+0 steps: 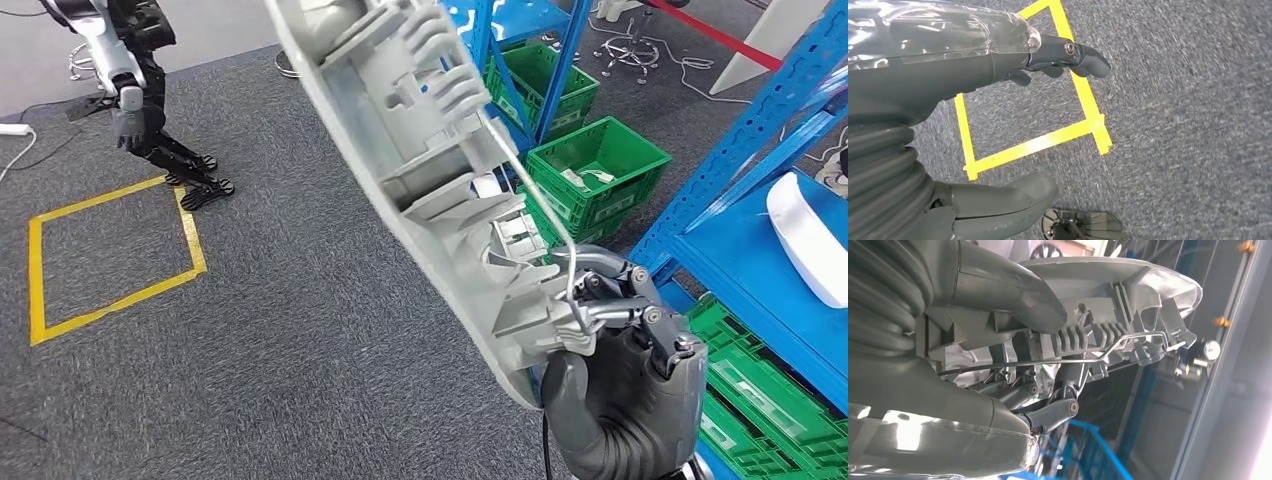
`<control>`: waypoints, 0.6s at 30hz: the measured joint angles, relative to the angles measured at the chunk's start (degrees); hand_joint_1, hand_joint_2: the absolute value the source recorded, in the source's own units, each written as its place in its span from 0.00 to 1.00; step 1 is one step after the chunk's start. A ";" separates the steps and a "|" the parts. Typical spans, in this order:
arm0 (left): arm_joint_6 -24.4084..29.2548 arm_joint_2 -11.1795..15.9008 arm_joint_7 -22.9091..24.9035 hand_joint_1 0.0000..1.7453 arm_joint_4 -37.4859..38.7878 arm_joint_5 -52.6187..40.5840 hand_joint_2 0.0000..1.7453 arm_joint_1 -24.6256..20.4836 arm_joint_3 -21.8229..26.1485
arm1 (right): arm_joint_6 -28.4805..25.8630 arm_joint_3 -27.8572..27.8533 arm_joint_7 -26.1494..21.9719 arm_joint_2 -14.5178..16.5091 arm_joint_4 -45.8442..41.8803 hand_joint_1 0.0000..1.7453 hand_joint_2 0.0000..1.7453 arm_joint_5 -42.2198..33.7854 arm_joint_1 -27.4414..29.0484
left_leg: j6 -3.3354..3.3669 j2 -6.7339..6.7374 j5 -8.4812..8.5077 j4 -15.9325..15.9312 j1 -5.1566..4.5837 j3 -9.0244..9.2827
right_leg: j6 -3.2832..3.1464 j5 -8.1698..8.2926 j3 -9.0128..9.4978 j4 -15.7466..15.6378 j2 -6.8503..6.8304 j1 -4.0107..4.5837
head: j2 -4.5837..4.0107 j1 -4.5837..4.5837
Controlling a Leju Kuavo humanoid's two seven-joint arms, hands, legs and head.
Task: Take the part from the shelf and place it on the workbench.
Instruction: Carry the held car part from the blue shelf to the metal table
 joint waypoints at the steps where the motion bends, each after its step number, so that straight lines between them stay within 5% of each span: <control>1: -0.01 0.02 -0.07 0.00 0.00 -0.02 1.00 -0.01 0.01 | -0.01 0.05 -0.01 0.01 0.03 1.00 1.00 0.02 0.00 | 0.49 0.91 0.31 -1.64 -0.23 0.85 | 0.34 -0.19 0.04 0.21 -0.42 0.07 | 0.00 0.00; 4: -0.02 0.10 -0.14 0.00 0.00 -0.08 1.00 0.00 0.02 | -0.09 0.23 -0.03 0.01 0.13 1.00 1.00 0.07 0.05 | 1.92 0.02 0.49 -2.24 -0.55 0.61 | 1.28 -0.53 0.22 0.23 -1.67 0.00 | 0.00 0.09; 6: -0.02 0.16 -0.16 0.00 0.00 -0.22 1.00 -0.06 0.02 | -0.31 0.33 -0.04 0.01 0.14 1.00 1.00 0.13 0.13 | 2.62 -1.47 0.80 -2.47 -0.38 0.54 | 1.76 -2.42 -0.47 2.25 0.12 -0.31 | 0.00 0.45; 8: -0.02 0.19 -0.10 0.00 0.00 -0.43 1.00 -0.17 0.02 | -0.50 0.47 -0.07 0.01 0.13 1.00 1.00 0.21 0.39 | 3.11 -3.01 1.01 -2.56 -0.41 0.49 | 1.93 -6.23 -3.14 8.66 3.39 -0.52 | 0.00 1.18; 10: -0.02 0.21 0.15 0.00 0.00 -0.63 1.00 -0.18 0.02 | -0.61 0.63 -0.09 0.01 0.13 1.00 1.00 0.29 0.79 | 3.40 -4.67 1.10 -2.55 -0.70 0.43 | 1.80 -8.92 -6.40 15.70 4.69 -0.51 | 0.00 1.80; 12: -0.02 0.17 0.50 0.00 0.00 -0.98 1.00 -0.09 0.03 | -0.96 0.73 -0.08 -0.02 0.11 1.00 1.00 0.49 1.23 | 3.54 -6.61 1.20 -2.53 -1.02 0.48 | 1.25 -7.25 -6.81 15.85 5.18 -0.38 | 0.00 2.15; 15: 0.08 -0.33 0.89 0.00 0.01 -1.54 1.00 -0.07 0.04 | -1.85 0.74 -0.03 -0.16 -0.31 1.00 1.00 0.93 2.10 | 3.40 -9.36 1.42 -2.48 -1.14 0.55 | -0.14 -0.96 -2.57 5.25 8.38 -0.02 | 0.00 2.29; 17: 0.21 -0.69 0.98 0.00 0.02 -1.66 1.00 -0.05 0.04 | -2.20 0.72 -0.01 -0.38 -0.81 1.00 1.00 1.13 2.54 | 2.86 -10.77 1.78 -2.44 -0.89 0.07 | -0.67 0.07 -1.15 1.57 10.20 0.18 | 0.00 2.34; 18: 0.26 -0.77 1.00 0.00 0.02 -1.68 1.00 0.03 0.04 | -2.30 0.70 0.01 -0.53 -1.04 1.00 1.00 1.17 2.69 | 2.45 -11.47 2.04 -2.50 -0.77 -0.21 | -0.78 0.05 -1.05 1.19 9.96 0.25 | 0.00 2.36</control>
